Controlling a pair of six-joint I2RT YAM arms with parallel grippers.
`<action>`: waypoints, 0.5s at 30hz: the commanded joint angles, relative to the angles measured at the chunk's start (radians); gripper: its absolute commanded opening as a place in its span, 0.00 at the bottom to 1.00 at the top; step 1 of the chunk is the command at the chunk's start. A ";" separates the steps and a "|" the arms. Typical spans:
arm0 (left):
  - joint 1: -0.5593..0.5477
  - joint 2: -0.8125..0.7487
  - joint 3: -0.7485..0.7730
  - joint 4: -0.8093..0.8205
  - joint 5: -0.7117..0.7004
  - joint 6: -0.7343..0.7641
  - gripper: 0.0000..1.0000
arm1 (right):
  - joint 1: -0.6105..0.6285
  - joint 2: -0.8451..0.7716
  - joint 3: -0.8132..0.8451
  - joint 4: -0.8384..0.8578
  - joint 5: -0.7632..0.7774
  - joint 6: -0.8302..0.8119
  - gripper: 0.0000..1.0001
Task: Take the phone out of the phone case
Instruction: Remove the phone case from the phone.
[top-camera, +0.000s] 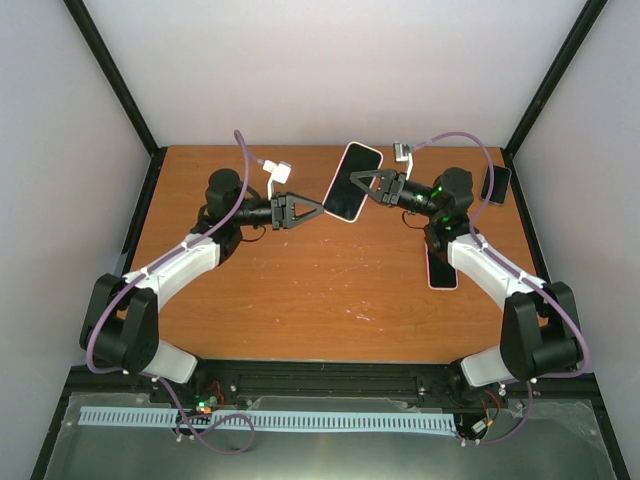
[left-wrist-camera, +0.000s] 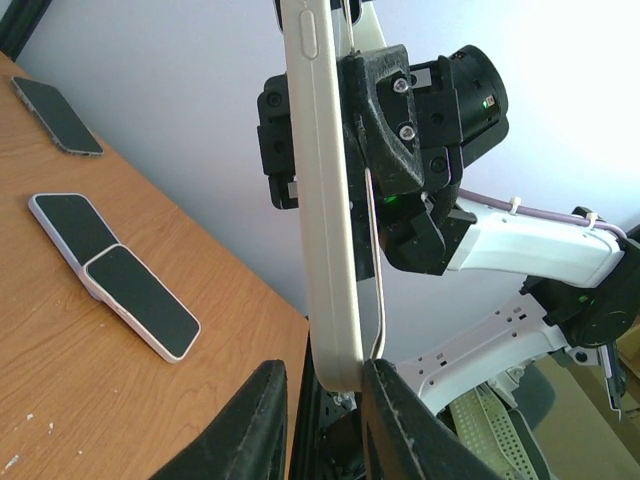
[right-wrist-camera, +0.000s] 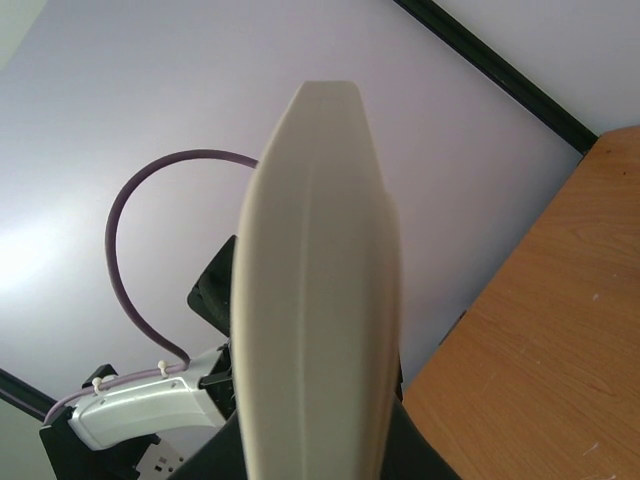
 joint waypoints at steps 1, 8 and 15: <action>-0.003 0.060 0.007 -0.093 -0.091 0.013 0.22 | 0.023 -0.031 0.036 0.216 -0.037 0.103 0.03; -0.002 0.089 0.001 -0.092 -0.110 -0.002 0.19 | 0.034 -0.029 0.033 0.289 -0.034 0.180 0.03; 0.002 0.107 -0.010 -0.090 -0.127 -0.014 0.17 | 0.042 -0.025 0.032 0.341 -0.029 0.230 0.03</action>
